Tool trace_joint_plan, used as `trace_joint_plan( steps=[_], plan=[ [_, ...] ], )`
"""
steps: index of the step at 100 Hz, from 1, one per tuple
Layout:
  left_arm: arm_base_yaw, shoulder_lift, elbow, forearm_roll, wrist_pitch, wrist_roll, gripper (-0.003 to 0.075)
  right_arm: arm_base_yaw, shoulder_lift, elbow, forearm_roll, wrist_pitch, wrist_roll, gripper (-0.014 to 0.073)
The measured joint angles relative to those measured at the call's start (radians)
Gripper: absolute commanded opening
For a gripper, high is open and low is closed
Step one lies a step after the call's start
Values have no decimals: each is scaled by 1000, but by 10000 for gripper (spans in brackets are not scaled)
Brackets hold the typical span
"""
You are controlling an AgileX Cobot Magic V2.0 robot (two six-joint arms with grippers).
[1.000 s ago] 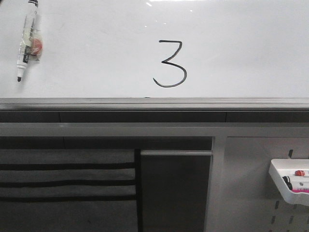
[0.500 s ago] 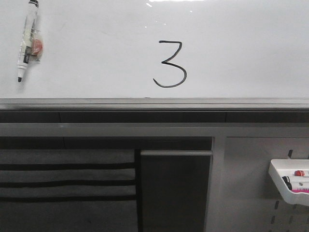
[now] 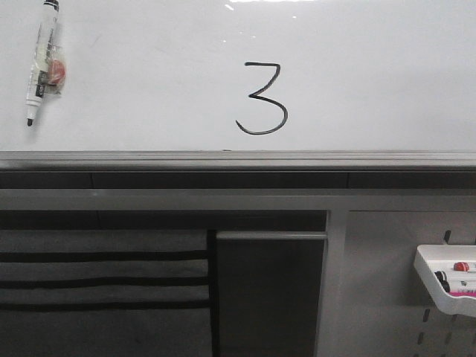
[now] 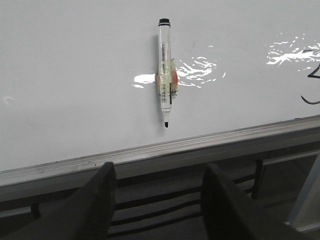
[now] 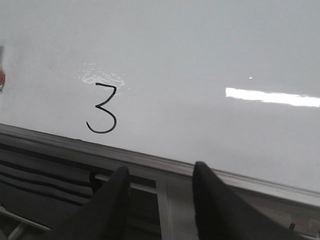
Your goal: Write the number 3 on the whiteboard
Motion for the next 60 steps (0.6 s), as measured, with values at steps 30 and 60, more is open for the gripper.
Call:
trace_joint_plan(
  steps=[30, 60],
  plan=[
    [0, 0, 6, -8, -26, 0, -18, 0, 0, 41, 0, -36, 0, -74],
    [0, 0, 6, -12, -29, 0, -18, 0, 0, 41, 0, -36, 0, -74]
  ],
)
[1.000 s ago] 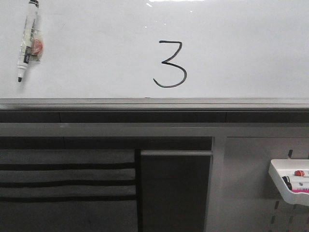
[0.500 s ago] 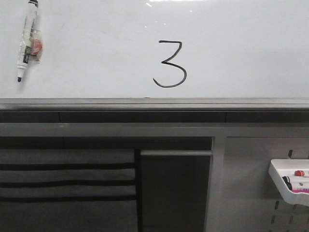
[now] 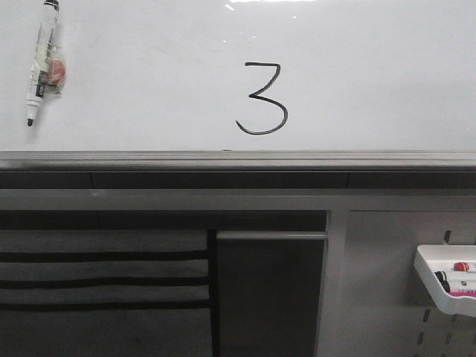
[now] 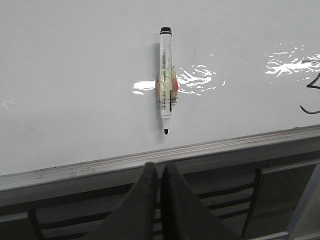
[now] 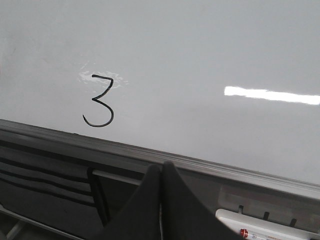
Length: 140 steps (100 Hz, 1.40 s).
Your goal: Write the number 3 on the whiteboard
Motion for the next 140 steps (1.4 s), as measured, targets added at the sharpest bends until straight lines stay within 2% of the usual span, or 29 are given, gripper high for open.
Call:
trace_joint_plan(
  steps=[27, 49, 64, 81, 100, 140],
  plan=[
    [0, -14, 4, 0, 0, 0, -18, 0, 0, 0, 0, 0, 0, -74],
    [39, -187, 74, 3, 0, 0, -18, 0, 0, 0, 0, 0, 0, -74],
    [69, -303, 148, 78, -10, 0, -18, 0, -2, 0, 0, 0, 0, -74],
    [75, -329, 248, 101, -112, 0, -18, 0, -2, 0, 0, 0, 0, -74],
    [87, -346, 394, 101, -344, 0, -18, 0, -2, 0, 0, 0, 0, -74],
    [103, -359, 394, 101, -381, 0, -18, 0, -2, 1, 0, 2, 0, -74]
  ],
)
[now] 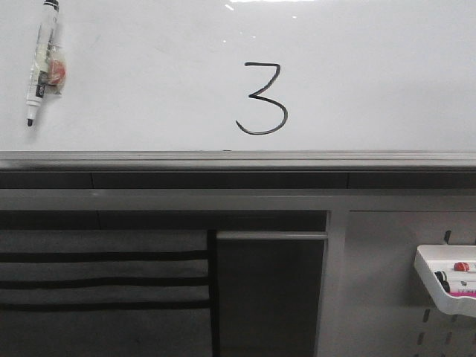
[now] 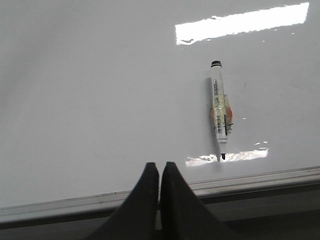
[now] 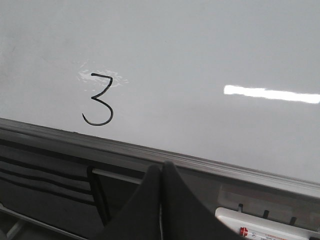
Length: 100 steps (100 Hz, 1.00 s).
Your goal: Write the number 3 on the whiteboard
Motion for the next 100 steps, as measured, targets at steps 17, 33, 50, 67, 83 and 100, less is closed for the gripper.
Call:
trace_joint_plan(
  steps=[17, 33, 50, 67, 83, 100],
  plan=[
    [0, 0, 0, 0, 0, 0, -18, 0, 0, 0, 0, 2, 0, -74],
    [0, 0, 0, 0, 0, 0, -18, 0, 0, 2, 0, 2, 0, -74],
    [0, 0, 0, 0, 0, 0, -18, 0, 0, 2, 0, 2, 0, -74],
    [0, 0, 0, 0, 0, 0, -18, -11, -32, 16, 0, 0, 0, -74],
    [0, 0, 0, 0, 0, 0, -18, -118, -147, 111, -5, -96, 0, -74],
    [0, 0, 0, 0, 0, 0, -18, -203, -292, 273, -5, -231, 0, -74]
  ],
)
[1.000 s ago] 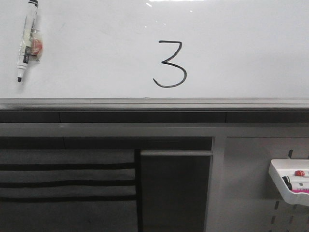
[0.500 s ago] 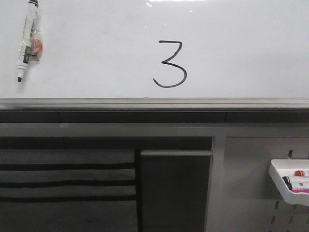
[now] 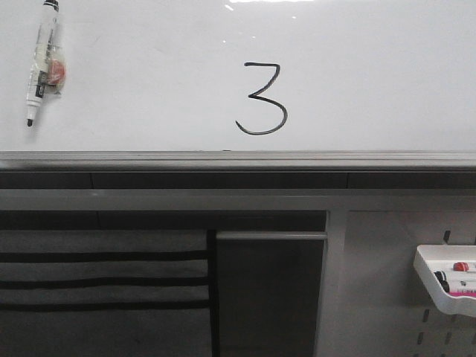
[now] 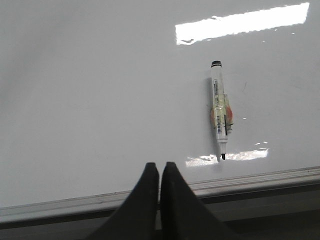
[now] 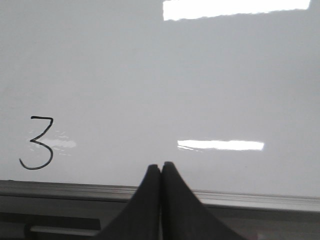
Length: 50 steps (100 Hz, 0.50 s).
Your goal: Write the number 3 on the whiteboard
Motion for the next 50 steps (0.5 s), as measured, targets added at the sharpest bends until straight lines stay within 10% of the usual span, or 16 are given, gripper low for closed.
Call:
trace_joint_plan(
  steps=[50],
  plan=[
    [0, 0, 0, 0, 0, 0, -18, -8, -65, 142, -135, -146, 183, -74]
  ],
)
